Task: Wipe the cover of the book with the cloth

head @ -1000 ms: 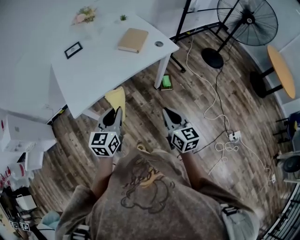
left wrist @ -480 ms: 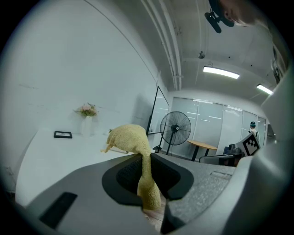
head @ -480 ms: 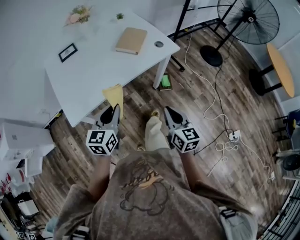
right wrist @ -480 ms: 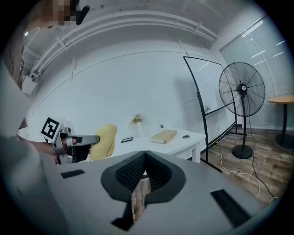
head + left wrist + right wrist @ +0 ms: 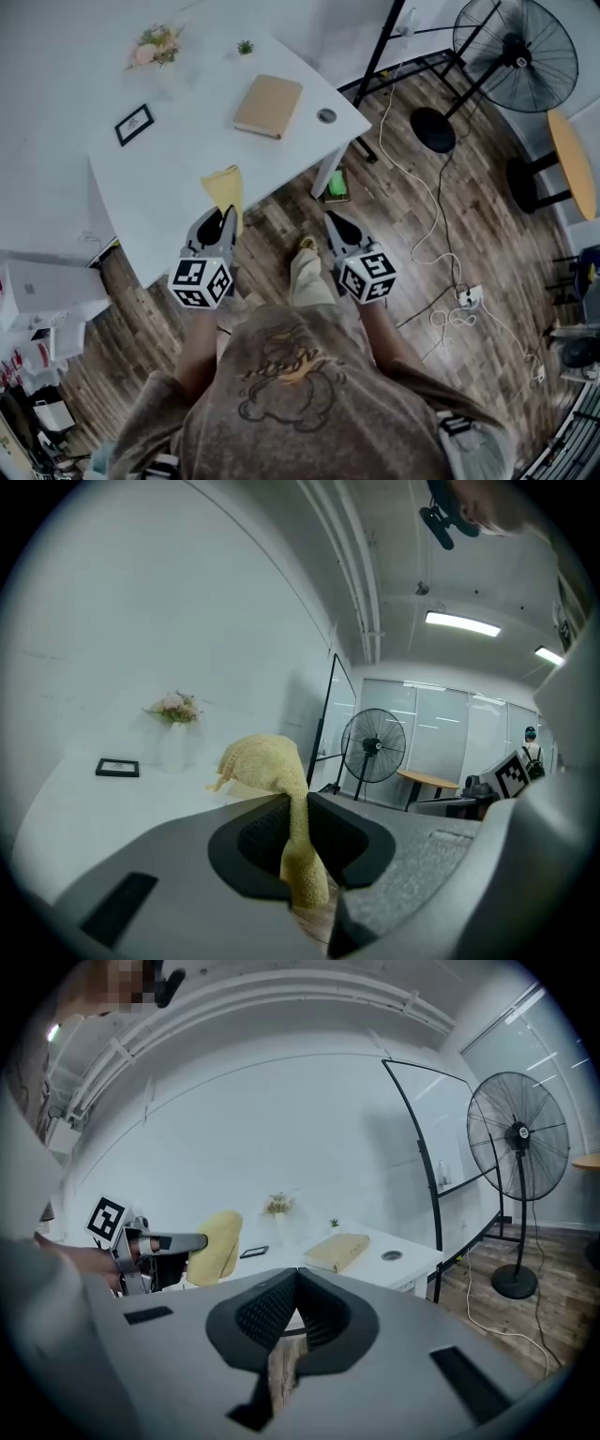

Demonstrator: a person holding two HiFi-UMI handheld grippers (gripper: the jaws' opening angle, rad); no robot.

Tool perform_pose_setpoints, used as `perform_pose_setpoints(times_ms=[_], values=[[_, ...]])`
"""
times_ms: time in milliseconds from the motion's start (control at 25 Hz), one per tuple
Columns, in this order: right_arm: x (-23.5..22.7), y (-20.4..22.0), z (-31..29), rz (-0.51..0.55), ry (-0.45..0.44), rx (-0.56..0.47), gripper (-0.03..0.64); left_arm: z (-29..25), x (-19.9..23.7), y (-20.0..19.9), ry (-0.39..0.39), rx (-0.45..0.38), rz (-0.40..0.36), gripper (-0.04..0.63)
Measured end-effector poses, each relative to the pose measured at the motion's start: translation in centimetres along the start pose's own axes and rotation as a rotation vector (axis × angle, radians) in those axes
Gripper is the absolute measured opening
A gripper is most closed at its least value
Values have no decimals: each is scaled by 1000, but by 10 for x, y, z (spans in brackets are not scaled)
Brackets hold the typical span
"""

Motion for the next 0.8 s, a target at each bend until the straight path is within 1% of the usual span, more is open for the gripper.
perform_pose_setpoints(times_ms=[240,440,600,800], values=[[-46,-39,-65,-15,-25,10,0,-75,27,-35,-21,1,0,48],[-90,-72,-113,-22,-45,10,0,-134,46,-62,-53,15,-6,48],[-127,-90,-146,-32,-60,20,0,-176,63,-75,-92,35,-12,48],[-162,-106,-189,-27,-92,39,0,-221,86,-86,-148,35,-16,49]])
Point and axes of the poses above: the fingertips, and each gripper's own axes: z backward along the fingers, x to its left, y out of its underside, the point moved 10 cm from there along z, backward along the fingers, and after that the axes turned 7 degrees about y, right-handed, at the moved point
